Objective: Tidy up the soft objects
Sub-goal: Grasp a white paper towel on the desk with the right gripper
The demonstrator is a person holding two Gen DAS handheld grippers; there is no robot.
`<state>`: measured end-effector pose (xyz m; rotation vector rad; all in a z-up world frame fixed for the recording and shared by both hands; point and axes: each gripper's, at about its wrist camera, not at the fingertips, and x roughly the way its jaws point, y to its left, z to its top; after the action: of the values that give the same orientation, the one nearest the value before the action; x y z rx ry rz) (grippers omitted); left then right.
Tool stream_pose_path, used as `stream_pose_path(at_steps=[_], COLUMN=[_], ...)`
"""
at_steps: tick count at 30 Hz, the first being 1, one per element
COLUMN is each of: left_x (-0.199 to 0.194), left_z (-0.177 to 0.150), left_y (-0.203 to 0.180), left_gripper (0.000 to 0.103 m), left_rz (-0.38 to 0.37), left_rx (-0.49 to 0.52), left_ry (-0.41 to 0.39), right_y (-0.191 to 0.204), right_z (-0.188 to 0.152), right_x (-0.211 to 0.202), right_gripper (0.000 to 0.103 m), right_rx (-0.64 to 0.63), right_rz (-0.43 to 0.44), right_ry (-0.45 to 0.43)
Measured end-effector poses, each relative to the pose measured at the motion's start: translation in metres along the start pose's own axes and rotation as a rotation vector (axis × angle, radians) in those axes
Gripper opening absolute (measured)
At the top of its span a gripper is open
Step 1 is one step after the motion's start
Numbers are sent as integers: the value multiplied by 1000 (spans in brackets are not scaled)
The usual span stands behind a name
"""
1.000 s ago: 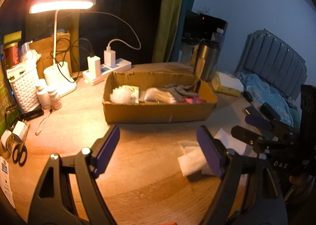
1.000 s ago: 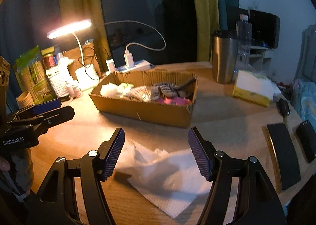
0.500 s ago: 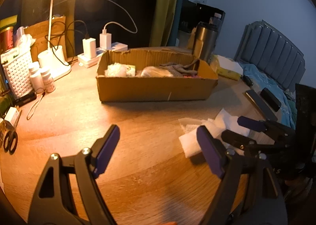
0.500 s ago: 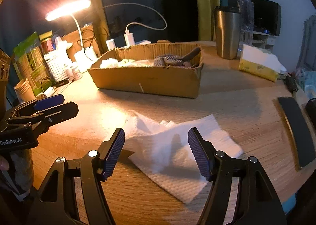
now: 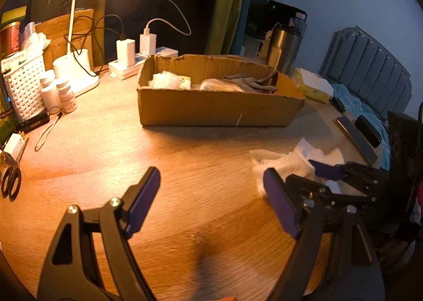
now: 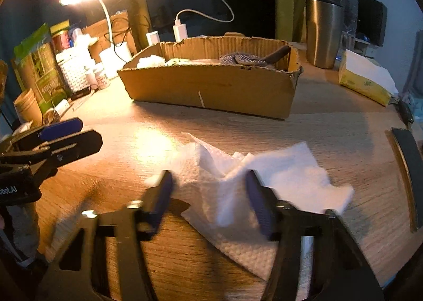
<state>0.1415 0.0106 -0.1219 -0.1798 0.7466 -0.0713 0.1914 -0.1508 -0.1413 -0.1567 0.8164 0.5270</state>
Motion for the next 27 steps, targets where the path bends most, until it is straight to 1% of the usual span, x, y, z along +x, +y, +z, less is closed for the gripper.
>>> stream_pose_path(at_steps=[2,4,7,10,13,18,22,27], left_x=[1,2,3,4,5,10,15,28], left_z=[0,1,2,4,6,7,8,9], left_y=[-3,-6,-11,-18,-27,-44,-57,-80], left_gripper=[81,81,81,81,81,81,81,81], left_rz=[0,1,5,11,12,8,6,-1], left_rx=[7,13,25,38,53,81,104,139], left_ry=[3,5,9,10,12,21,32,55], right_y=[1,0,-3,-9,-19,-38,-57,-85], right_z=[-1,-2,-2,2,6,11,8,0], right_x=[2,2,-6,-17,-31,-49,-55,-53], right_gripper=[22,10,7,7,7,7,7,7], right_rx=[-12,-18,-14,-6,5,22,50,99], right_rz=[-3,5,22,30,30,9,-10,-34], right_ry=[5,2,-28,-67,-112,-160,-175,-165])
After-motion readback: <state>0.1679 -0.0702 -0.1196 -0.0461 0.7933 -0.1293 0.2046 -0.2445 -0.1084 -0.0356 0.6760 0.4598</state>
